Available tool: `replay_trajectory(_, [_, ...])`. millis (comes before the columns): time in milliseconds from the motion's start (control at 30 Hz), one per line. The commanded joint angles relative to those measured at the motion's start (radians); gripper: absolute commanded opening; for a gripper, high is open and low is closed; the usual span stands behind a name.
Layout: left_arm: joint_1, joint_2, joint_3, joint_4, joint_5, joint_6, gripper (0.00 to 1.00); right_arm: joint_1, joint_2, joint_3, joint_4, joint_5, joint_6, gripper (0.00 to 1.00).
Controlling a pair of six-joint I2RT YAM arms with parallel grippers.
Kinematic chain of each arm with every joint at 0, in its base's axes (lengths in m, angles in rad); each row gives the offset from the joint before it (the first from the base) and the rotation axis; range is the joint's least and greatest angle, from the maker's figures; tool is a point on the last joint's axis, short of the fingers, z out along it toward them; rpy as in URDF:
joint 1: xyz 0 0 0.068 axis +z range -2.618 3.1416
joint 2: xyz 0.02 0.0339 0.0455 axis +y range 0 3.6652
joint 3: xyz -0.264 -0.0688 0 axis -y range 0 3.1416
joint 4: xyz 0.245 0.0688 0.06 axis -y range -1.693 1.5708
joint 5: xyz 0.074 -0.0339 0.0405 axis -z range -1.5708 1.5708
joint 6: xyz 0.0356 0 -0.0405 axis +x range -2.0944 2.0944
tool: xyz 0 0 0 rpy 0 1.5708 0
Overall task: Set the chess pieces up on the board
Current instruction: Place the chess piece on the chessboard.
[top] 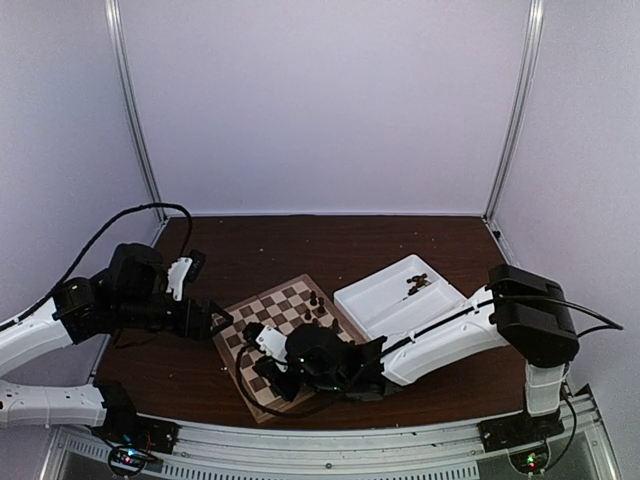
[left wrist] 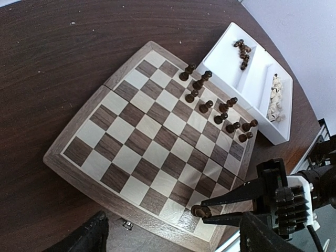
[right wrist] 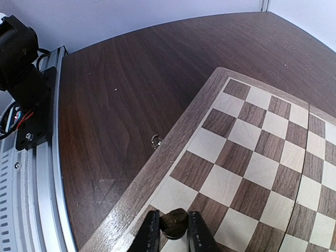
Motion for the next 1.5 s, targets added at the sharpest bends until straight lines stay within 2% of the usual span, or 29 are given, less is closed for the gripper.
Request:
replay_trajectory(0, [0.004,0.000,0.018,0.008,-0.017,0.019,0.86,0.009,0.018,0.033,-0.015,0.041,0.001,0.17])
replay_trajectory(500, [0.004,-0.027,0.009,-0.009,-0.026,0.018,0.86,0.011,0.058,0.069,-0.059,0.074,0.010,0.19])
replay_trajectory(633, [0.004,-0.011,0.010,-0.005,-0.019,0.017,0.86,0.011,0.060,0.069,-0.063,0.080,0.011,0.30])
replay_trajectory(867, [0.004,0.006,0.019,0.002,-0.009,0.018,0.86,0.011,0.036,0.037,-0.028,0.090,0.010,0.37])
replay_trajectory(1000, [0.005,0.011,0.018,0.001,0.011,0.026,0.86,0.017,-0.037,-0.016,0.018,0.108,-0.008,0.48])
replay_trajectory(1067, [0.005,0.016,0.012,-0.002,0.027,0.031,0.86,0.018,-0.091,-0.028,-0.010,0.118,-0.021,0.50])
replay_trajectory(1300, [0.003,0.057,0.003,-0.039,0.067,0.029,0.84,0.011,-0.301,-0.049,-0.183,0.229,-0.087,0.54])
replay_trajectory(1467, [-0.024,0.089,0.002,-0.069,0.036,-0.090,0.81,-0.051,-0.399,-0.057,-0.354,0.305,-0.068,0.56])
